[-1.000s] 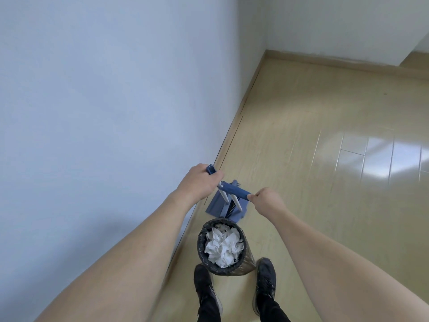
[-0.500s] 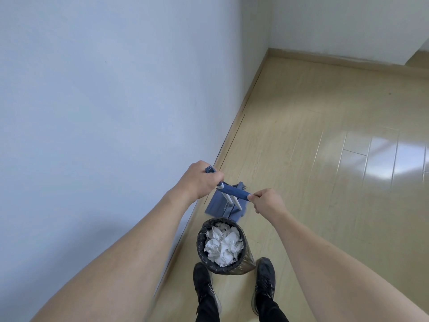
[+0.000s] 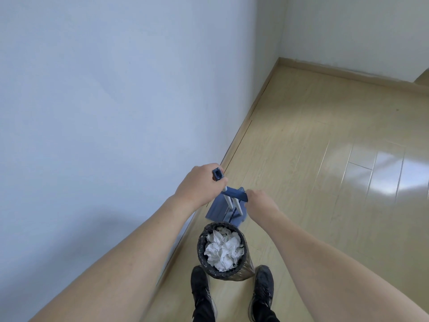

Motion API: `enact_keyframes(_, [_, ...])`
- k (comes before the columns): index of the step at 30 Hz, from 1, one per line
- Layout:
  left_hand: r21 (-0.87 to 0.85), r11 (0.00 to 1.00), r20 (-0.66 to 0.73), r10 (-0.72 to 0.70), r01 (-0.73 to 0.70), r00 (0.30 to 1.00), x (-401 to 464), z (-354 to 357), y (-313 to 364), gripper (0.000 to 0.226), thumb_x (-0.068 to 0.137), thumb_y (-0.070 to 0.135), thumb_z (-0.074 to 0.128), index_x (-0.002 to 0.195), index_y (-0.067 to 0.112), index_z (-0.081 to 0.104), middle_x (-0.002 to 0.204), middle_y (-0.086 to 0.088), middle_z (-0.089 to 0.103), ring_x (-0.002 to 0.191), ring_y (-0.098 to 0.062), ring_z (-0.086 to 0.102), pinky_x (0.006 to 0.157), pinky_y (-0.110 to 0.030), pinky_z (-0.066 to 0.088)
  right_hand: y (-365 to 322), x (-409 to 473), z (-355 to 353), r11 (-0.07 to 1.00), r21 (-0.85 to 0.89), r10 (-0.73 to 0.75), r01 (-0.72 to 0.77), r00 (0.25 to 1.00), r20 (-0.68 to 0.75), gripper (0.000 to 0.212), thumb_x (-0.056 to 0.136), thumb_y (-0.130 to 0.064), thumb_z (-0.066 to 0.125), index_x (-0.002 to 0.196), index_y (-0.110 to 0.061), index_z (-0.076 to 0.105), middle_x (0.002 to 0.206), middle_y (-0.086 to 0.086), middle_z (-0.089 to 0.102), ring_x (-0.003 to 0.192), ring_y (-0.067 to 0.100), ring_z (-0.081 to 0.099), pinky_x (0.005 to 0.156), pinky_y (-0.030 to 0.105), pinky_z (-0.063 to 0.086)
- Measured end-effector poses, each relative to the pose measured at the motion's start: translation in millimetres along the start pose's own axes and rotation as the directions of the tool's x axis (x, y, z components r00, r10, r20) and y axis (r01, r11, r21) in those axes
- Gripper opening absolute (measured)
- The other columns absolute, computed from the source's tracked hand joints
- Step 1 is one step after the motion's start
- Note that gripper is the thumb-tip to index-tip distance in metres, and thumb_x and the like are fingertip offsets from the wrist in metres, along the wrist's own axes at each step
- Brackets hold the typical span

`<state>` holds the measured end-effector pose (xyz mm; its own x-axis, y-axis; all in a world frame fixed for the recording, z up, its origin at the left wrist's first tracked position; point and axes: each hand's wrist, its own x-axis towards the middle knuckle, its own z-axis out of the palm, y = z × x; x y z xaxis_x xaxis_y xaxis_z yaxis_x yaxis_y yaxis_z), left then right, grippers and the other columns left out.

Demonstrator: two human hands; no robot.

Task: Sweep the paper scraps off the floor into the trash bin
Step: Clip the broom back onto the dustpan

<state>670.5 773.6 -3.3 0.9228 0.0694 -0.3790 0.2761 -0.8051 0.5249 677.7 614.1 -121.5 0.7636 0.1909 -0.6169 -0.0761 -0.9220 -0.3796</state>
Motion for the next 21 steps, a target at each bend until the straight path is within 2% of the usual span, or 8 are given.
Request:
enact_keyframes(3, [0.046, 0.998, 0.032, 0.041, -0.042, 0.999, 3, -6, 0, 0.015, 0.087, 0.03, 0.064, 0.096, 0.019, 0.069, 0.082, 0.0, 0.067, 0.063, -0.011, 0.055, 0.057, -0.022, 0.046, -8, 9, 2, 1.0, 0.026, 0.011, -0.013, 0.998, 0.062, 0.028, 0.093, 0.0, 0.042, 0.119, -0.006, 0.052, 0.108, 0.012, 0.057, 0.079, 0.024, 0.05, 0.061, 0.028, 0.039])
enact_keyframes(5, [0.025, 0.999, 0.012, 0.03, -0.031, 0.999, 6, -13, -5, 0.016, 0.086, 0.029, 0.065, 0.097, 0.018, 0.07, 0.083, -0.001, 0.068, 0.063, -0.011, 0.055, 0.057, -0.023, 0.046, -16, 17, 4, 0.99, 0.137, 0.01, -0.022, 0.996, 0.084, 0.031, 0.092, 0.0, 0.04, 0.119, -0.007, 0.053, 0.1, 0.012, 0.057, 0.076, 0.024, 0.05, 0.052, 0.025, 0.036])
enact_keyframes(8, [-0.015, 1.0, -0.028, 0.011, -0.012, 1.0, 13, -24, -12, 0.013, 0.085, 0.029, 0.068, 0.095, 0.02, 0.069, 0.082, 0.002, 0.067, 0.062, -0.009, 0.054, 0.056, -0.021, 0.044, -22, 25, 6, 0.961, 0.276, 0.007, -0.013, 1.0, 0.023, 0.031, 0.089, 0.001, 0.039, 0.111, -0.011, 0.057, 0.089, 0.008, 0.058, 0.07, 0.022, 0.05, 0.049, 0.025, 0.035])
enact_keyframes(11, [-0.007, 1.0, -0.01, 0.02, -0.02, 1.0, 17, -33, -19, 0.013, 0.085, 0.027, 0.067, 0.095, 0.02, 0.07, 0.076, 0.003, 0.064, 0.057, -0.008, 0.05, 0.054, -0.02, 0.041, -30, 31, 12, 0.955, 0.295, -0.003, 0.007, 1.0, -0.012, 0.026, 0.09, -0.003, 0.041, 0.108, -0.011, 0.058, 0.09, 0.009, 0.06, 0.068, 0.021, 0.05, 0.052, 0.027, 0.037])
enact_keyframes(15, [-0.002, 1.0, -0.024, 0.011, -0.011, 1.0, 21, -38, -29, 0.015, 0.085, 0.028, 0.067, 0.097, 0.02, 0.07, 0.076, 0.003, 0.064, 0.057, -0.01, 0.049, 0.054, -0.022, 0.041, -43, 35, 16, 0.959, 0.28, -0.027, 0.034, 0.999, -0.029, 0.024, 0.093, -0.007, 0.043, 0.112, -0.01, 0.057, 0.1, 0.012, 0.063, 0.078, 0.024, 0.053, 0.063, 0.032, 0.042])
enact_keyframes(21, [-0.042, 0.999, -0.03, -0.022, 0.021, 0.999, 27, -42, -35, 0.015, 0.082, 0.028, 0.068, 0.094, 0.019, 0.07, 0.083, 0.002, 0.068, 0.066, -0.013, 0.055, 0.059, -0.024, 0.047, -49, 42, 12, 0.971, 0.237, -0.016, 0.018, 1.0, -0.009, 0.024, 0.091, -0.005, 0.042, 0.11, -0.011, 0.055, 0.09, 0.007, 0.058, 0.075, 0.023, 0.052, 0.057, 0.028, 0.039])
